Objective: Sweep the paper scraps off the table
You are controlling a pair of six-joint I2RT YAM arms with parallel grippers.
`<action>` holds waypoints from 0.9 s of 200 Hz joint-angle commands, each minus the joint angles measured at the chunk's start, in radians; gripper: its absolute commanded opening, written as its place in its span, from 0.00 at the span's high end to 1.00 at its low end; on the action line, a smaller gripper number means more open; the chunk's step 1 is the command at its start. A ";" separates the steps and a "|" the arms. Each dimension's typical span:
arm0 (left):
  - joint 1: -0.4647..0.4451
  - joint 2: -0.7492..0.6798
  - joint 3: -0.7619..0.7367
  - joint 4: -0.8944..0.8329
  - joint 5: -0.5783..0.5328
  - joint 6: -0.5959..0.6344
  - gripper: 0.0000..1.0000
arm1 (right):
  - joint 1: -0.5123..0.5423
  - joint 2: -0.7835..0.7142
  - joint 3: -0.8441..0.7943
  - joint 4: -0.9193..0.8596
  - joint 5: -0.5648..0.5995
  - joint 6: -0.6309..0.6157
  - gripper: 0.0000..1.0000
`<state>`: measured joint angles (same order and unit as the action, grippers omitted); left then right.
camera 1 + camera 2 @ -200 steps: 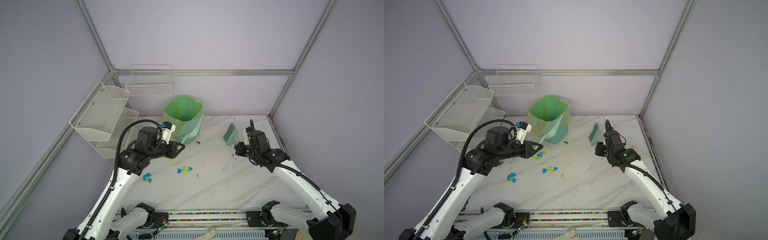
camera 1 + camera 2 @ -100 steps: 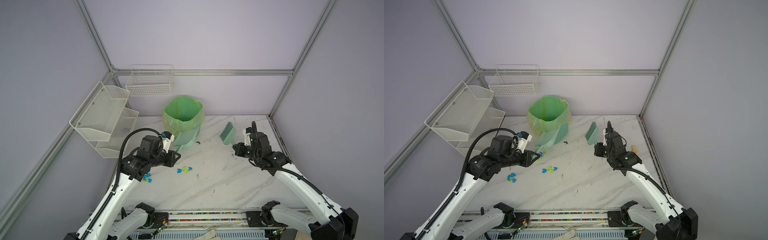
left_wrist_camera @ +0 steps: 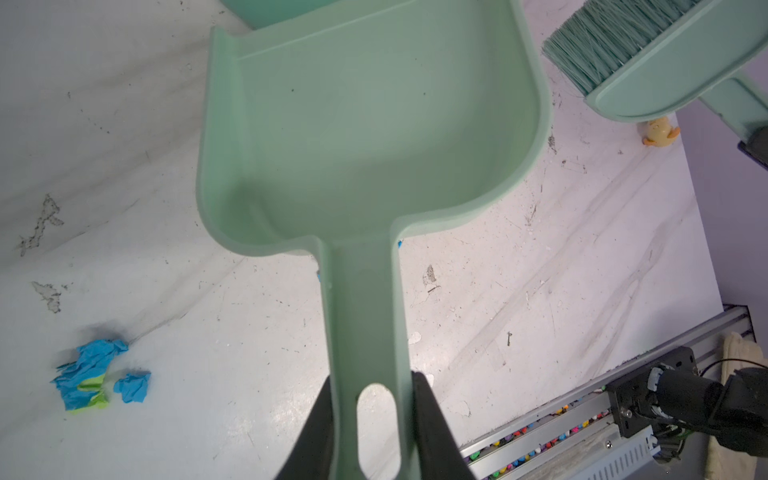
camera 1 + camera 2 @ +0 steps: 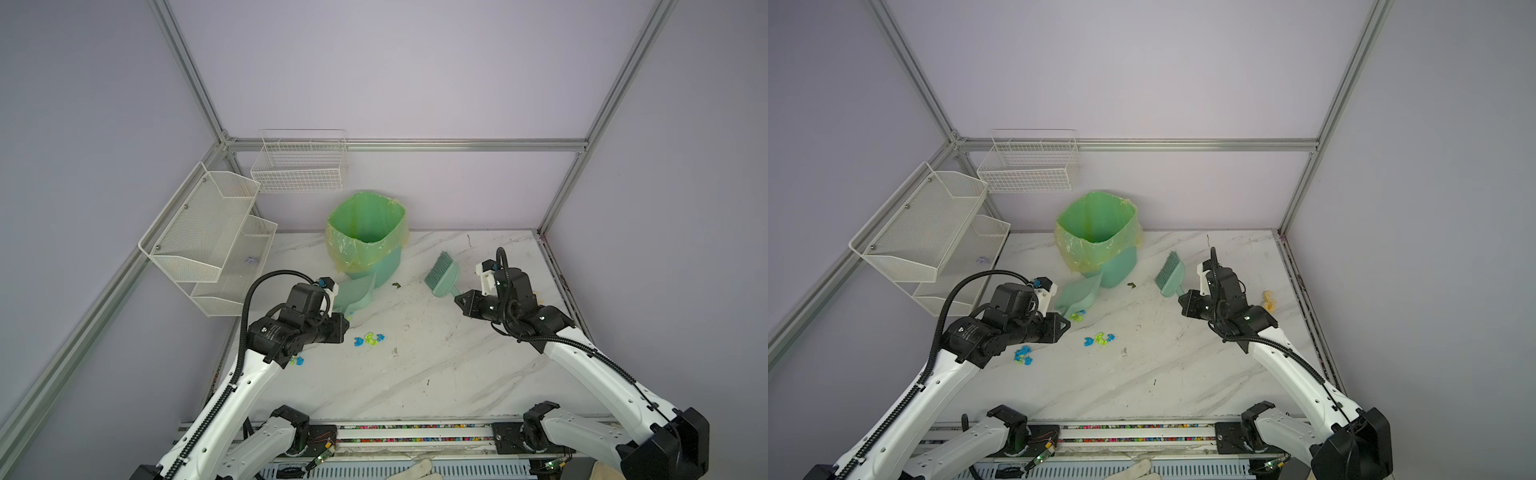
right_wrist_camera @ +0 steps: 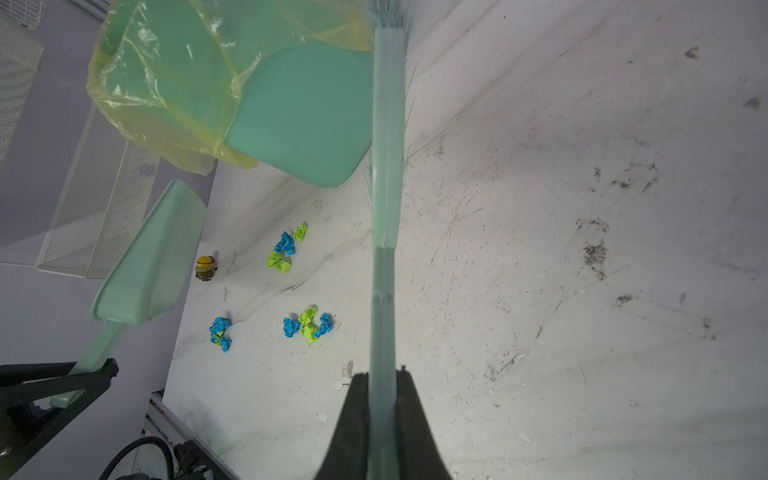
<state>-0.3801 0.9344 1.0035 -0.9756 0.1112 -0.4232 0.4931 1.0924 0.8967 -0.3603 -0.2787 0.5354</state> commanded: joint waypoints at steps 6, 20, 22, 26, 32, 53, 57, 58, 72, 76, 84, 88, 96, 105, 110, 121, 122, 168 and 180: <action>-0.005 -0.012 -0.032 0.014 -0.062 -0.069 1.00 | 0.073 0.018 -0.015 0.086 -0.027 0.078 1.00; -0.005 -0.014 -0.037 0.015 -0.086 -0.079 1.00 | 0.122 0.041 -0.004 0.090 -0.024 0.101 1.00; -0.005 -0.014 -0.037 0.015 -0.089 -0.080 1.00 | 0.127 0.046 -0.002 0.091 -0.024 0.104 1.00; -0.005 -0.013 -0.037 0.015 -0.095 -0.080 1.00 | 0.140 0.053 0.002 0.092 -0.023 0.110 1.00; -0.005 -0.011 -0.037 0.015 -0.101 -0.080 1.00 | 0.159 0.063 0.008 0.094 -0.028 0.120 1.00; -0.005 -0.001 -0.037 0.012 -0.111 -0.075 1.00 | 0.200 0.093 0.007 0.119 -0.049 0.163 1.00; -0.005 0.001 -0.038 0.014 -0.112 -0.074 1.00 | 0.208 0.098 0.005 0.126 -0.055 0.170 1.00; -0.005 0.002 -0.039 0.014 -0.113 -0.075 1.00 | 0.210 0.099 0.004 0.130 -0.054 0.172 1.00; -0.005 0.015 -0.040 0.014 -0.119 -0.064 1.00 | 0.244 0.106 -0.009 0.158 -0.033 0.191 1.00; -0.005 0.019 -0.039 0.011 -0.118 -0.062 1.00 | 0.254 0.108 -0.015 0.172 -0.026 0.200 1.00; -0.005 0.023 -0.034 0.004 -0.113 -0.059 1.00 | 0.275 0.116 -0.030 0.203 -0.021 0.222 1.00; -0.005 0.023 -0.033 0.002 -0.114 -0.061 1.00 | 0.287 0.124 -0.035 0.219 -0.023 0.232 1.00; -0.005 0.019 -0.033 0.000 -0.113 -0.063 1.00 | 0.316 0.145 -0.038 0.248 -0.024 0.252 1.00; -0.005 0.013 -0.037 0.000 -0.118 -0.066 1.00 | 0.357 0.175 -0.031 0.265 -0.014 0.263 1.00; -0.005 0.009 -0.039 0.000 -0.120 -0.066 1.00 | 0.381 0.194 -0.022 0.267 -0.003 0.266 1.00; -0.005 0.006 -0.040 0.001 -0.122 -0.061 1.00 | 0.436 0.233 0.006 0.257 0.031 0.261 1.00; -0.005 0.006 -0.041 0.001 -0.122 -0.060 1.00 | 0.441 0.237 0.008 0.256 0.034 0.260 1.00; -0.005 -0.024 -0.042 -0.014 -0.117 -0.068 1.00 | 0.573 0.390 0.083 0.318 0.054 0.281 1.00; -0.005 -0.032 -0.042 -0.014 -0.118 -0.068 1.00 | 0.599 0.421 0.107 0.313 0.064 0.275 1.00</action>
<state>-0.3813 0.9375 0.9974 -0.9966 0.0055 -0.4873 1.0531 1.4757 0.9371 -0.1127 -0.2493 0.7887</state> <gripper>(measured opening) 0.221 0.112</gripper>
